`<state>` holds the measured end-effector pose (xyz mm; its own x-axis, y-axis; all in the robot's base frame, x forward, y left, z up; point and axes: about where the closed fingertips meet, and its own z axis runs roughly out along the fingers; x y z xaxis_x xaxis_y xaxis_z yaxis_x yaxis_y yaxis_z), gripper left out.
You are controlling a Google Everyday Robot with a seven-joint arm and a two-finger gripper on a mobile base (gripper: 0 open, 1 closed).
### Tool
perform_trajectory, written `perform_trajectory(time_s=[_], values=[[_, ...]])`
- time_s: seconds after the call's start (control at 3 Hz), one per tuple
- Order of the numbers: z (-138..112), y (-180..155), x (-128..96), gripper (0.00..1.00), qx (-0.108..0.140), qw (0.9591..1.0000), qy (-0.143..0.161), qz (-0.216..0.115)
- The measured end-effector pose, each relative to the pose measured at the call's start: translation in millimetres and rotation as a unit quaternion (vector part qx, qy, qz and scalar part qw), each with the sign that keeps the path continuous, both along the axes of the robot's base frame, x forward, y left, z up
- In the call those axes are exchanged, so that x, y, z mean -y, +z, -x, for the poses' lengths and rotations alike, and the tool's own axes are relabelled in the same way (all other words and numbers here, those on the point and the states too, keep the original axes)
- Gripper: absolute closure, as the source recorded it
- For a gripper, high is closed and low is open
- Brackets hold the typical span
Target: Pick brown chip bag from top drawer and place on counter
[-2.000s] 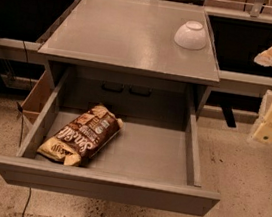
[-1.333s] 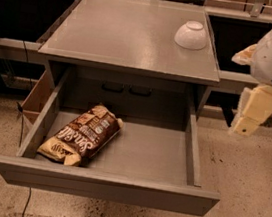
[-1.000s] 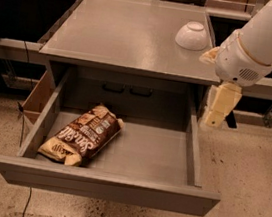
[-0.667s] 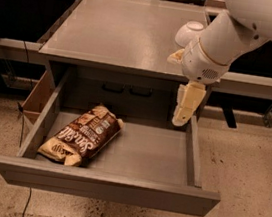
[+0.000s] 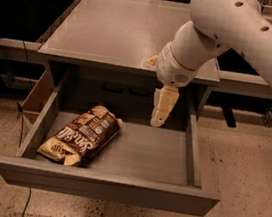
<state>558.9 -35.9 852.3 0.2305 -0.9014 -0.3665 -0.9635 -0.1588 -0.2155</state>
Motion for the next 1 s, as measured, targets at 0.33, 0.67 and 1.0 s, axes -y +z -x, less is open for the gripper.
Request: perform_trajectory(time_s=[0.33, 0.67, 1.0], values=[[-14, -28, -19, 0.0, -0.003, 0.9998, 0.019, -0.006], [-31, -71, -51, 0.0, -0.008, 0.9982, 0.059, -0.006], [-44, -121, -86, 0.0, -0.019, 0.9935, 0.112, -0.001]])
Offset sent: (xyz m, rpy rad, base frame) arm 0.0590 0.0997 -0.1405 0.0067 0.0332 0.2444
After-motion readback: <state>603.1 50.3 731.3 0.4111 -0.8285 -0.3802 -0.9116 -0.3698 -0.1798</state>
